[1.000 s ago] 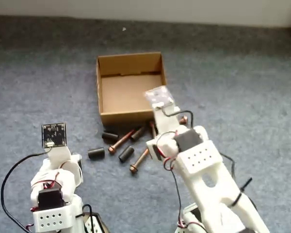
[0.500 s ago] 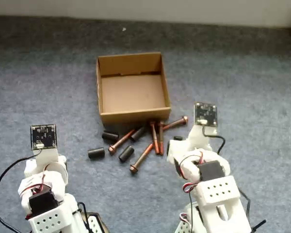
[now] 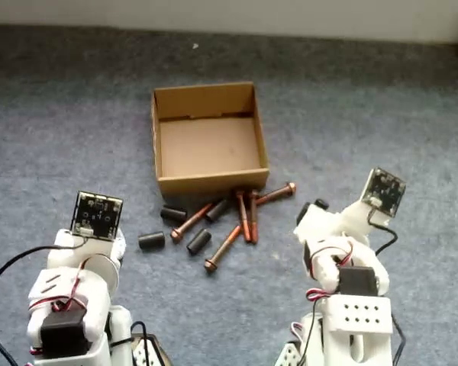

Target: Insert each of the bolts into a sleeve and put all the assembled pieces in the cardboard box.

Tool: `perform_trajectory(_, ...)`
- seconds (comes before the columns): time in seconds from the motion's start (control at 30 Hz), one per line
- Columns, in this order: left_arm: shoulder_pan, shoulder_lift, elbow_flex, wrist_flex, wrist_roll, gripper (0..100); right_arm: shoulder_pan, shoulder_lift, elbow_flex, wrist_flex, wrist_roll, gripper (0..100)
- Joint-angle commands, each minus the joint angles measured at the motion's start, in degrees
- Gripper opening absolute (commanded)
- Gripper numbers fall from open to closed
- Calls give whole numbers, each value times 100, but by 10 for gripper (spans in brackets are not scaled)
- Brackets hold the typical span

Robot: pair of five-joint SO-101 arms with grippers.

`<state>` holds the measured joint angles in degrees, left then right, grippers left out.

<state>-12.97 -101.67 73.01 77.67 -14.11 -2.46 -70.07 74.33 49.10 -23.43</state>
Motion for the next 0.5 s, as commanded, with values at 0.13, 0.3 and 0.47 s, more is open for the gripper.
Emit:
perform_trajectory(0.13, 1042, 2923, -2114, 440, -18, 98, 910, -110, -31, -549, -97, 5)
perform_trajectory(0.3, 2141, 4919, -3336, 677, 563, 98, 1270, -119, -31, -549, -440, 5)
perform_trajectory(0.47, 3231, 6009, -4084, 246, 1512, 102, 1560, -119, -57, -549, -492, 5)
